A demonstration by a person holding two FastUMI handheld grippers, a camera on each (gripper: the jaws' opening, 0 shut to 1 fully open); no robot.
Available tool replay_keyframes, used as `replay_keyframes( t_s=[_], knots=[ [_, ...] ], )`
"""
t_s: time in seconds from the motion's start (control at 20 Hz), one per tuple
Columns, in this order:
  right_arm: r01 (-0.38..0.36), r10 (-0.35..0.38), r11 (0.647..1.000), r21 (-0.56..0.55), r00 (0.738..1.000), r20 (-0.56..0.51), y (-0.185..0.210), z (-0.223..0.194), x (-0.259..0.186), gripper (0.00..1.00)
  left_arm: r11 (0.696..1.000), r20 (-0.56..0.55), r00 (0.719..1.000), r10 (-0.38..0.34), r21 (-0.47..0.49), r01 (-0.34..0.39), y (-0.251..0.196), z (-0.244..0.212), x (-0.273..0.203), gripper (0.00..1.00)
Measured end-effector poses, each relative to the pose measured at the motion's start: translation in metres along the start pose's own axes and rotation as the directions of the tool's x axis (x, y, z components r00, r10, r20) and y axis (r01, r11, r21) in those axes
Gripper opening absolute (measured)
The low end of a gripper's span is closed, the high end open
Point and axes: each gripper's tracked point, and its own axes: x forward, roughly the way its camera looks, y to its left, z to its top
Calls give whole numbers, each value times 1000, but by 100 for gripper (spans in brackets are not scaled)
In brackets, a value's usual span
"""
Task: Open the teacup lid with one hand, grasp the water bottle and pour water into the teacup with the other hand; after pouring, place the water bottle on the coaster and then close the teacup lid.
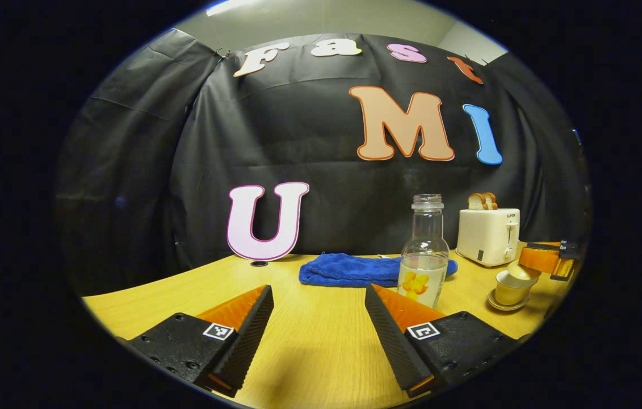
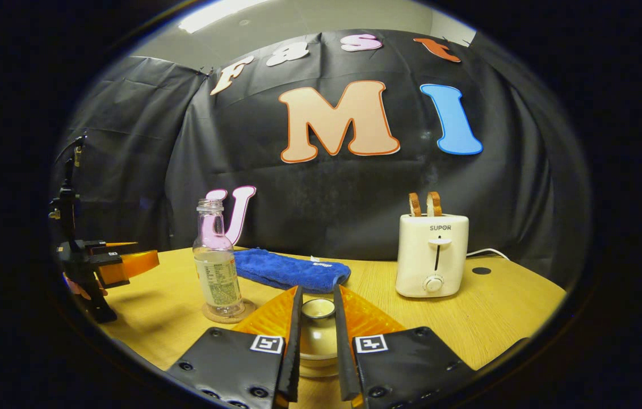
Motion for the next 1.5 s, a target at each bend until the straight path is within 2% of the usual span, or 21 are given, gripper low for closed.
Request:
replay_keyframes(
  t_s=[0.2,0.3,0.4,0.45,0.65,1.05,1.2,1.3,1.4,1.5],
  knots=[
    [-11,11,1000,1,1000,-29,2,-5,3,34,1000,0,1000,1,0,-1,0,-1,0,94],
    [-14,14,1000,-2,998,-66,2,-11,7,31,1000,1,1000,1,0,-1,0,0,0,94],
    [-17,16,1000,-2,996,-83,3,-13,8,34,1000,-2,1000,1,-2,-1,0,-1,0,94],
    [-14,14,1000,1,996,-87,2,-13,8,31,1000,-2,1000,1,-2,-1,0,-1,1,94],
    [-18,18,1000,2,991,-134,2,-20,8,31,1000,-3,1000,-2,-3,2,-1,-1,0,94],
    [-8,15,999,48,989,-147,-4,-21,9,33,1000,-3,1000,-1,-3,1,-1,0,0,95],
    [-14,19,999,37,989,-146,-2,-21,9,38,1000,-3,1000,-1,-3,1,-2,-1,-1,94],
    [-17,21,1000,26,989,-146,-1,-21,8,37,1000,-3,1000,-1,-3,1,-1,0,-1,95],
    [-25,28,999,26,989,-145,0,-21,8,39,1000,-3,1000,-1,-3,1,-1,0,-1,94],
    [-32,36,999,32,990,-140,1,-19,6,59,1000,-3,1000,0,-3,0,-1,0,-2,94]
  ],
)
